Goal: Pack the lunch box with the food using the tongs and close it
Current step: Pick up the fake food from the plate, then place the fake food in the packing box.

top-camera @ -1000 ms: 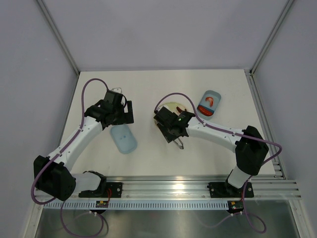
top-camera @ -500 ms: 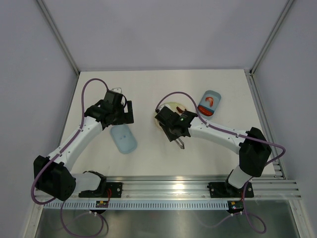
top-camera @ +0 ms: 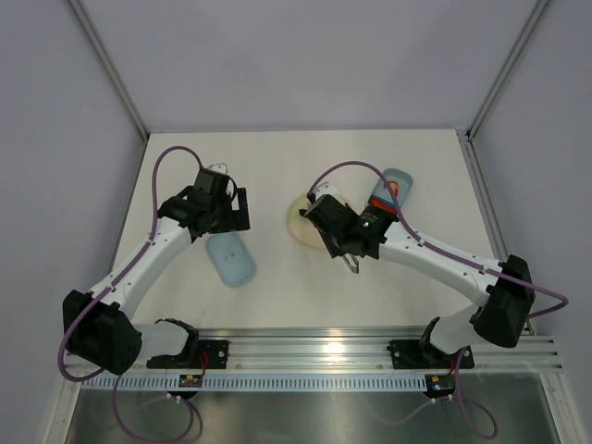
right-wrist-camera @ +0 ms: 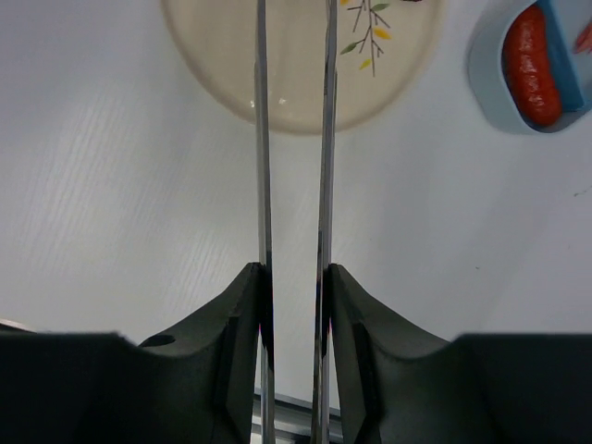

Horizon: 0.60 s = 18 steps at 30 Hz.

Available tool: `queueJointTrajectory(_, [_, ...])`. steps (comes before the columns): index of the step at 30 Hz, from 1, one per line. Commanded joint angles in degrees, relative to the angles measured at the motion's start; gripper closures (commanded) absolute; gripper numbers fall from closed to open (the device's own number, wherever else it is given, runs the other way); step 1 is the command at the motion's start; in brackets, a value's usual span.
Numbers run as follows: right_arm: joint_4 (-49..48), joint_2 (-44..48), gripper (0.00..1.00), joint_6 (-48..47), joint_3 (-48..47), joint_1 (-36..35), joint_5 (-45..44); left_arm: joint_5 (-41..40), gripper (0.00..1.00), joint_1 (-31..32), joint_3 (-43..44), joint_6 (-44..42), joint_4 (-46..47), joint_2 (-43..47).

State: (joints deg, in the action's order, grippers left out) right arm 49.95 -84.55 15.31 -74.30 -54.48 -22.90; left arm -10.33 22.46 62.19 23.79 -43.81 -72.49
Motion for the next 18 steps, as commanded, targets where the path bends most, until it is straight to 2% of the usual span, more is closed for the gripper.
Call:
queueJointTrajectory(1, [1.46,3.34,0.89,1.47,-1.81,0.33,-8.73,-0.22,0.01,0.31,-0.49,-0.15,2.15,0.24])
queueJointTrajectory(4, [2.6,3.61,0.89,1.56,-2.08,3.4,-8.83,0.04,0.01,0.31,-0.49,-0.15,2.24,0.24])
queueJointTrajectory(12, [0.76,4.4,0.89,-0.01,-0.41,18.42,-7.34,-0.57,0.01,0.31,-1.02,-0.59,1.89,0.95])
queueJointTrajectory(18, [-1.35,3.43,0.88,-2.21,0.47,24.59,-5.94,-0.75,0.01,0.31,-0.94,-0.85,1.71,1.38])
